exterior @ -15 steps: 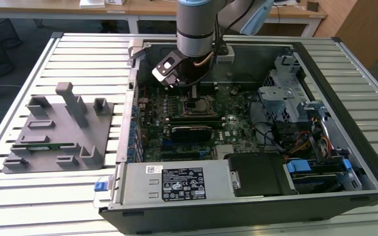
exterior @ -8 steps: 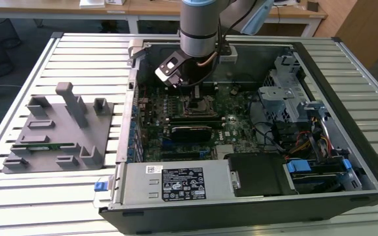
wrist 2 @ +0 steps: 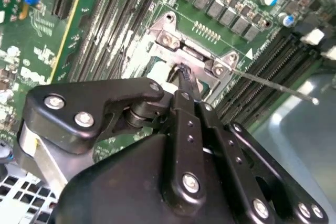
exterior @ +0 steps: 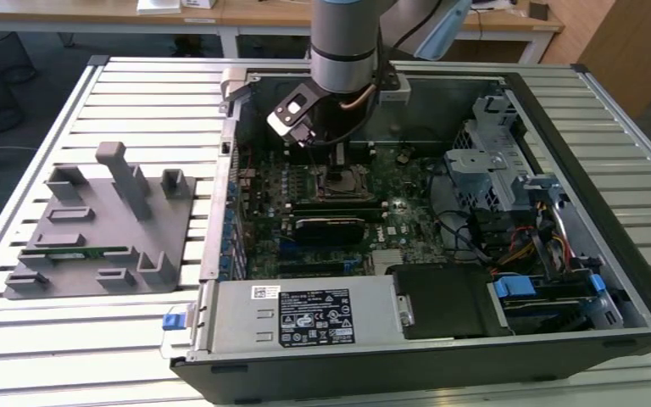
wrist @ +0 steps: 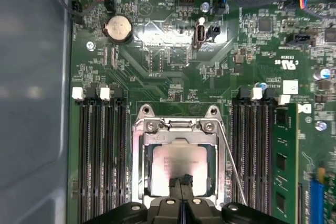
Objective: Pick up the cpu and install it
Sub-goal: 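Close the cpu cover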
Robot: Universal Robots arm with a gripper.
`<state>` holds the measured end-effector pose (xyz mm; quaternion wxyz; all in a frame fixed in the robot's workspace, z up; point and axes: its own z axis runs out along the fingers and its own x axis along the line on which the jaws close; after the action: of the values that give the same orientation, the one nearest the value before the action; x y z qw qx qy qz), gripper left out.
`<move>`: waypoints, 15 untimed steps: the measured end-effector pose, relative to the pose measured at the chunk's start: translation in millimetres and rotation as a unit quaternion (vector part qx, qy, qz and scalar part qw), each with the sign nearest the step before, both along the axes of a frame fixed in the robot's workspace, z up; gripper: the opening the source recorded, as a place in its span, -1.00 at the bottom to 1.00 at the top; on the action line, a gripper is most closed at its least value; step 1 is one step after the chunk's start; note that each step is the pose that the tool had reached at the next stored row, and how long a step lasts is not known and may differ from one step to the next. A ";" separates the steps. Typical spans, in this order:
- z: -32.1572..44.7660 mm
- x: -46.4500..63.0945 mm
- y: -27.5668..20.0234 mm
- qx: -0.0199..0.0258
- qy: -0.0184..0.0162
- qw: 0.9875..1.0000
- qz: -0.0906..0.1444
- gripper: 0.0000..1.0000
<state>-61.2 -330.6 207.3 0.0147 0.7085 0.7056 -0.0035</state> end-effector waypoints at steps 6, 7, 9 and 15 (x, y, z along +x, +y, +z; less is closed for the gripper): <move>11.9 1.1 0.0 0.000 0.000 1.000 0.000 -0.79; 11.8 2.9 0.0 0.000 0.000 1.000 0.000 -0.79; 11.9 6.9 0.0 0.000 0.000 1.000 0.000 -0.79; 11.7 13.4 -0.1 0.000 0.001 1.000 0.000 -0.79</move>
<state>-47.8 -330.7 219.0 0.0142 0.7084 0.7056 -0.0038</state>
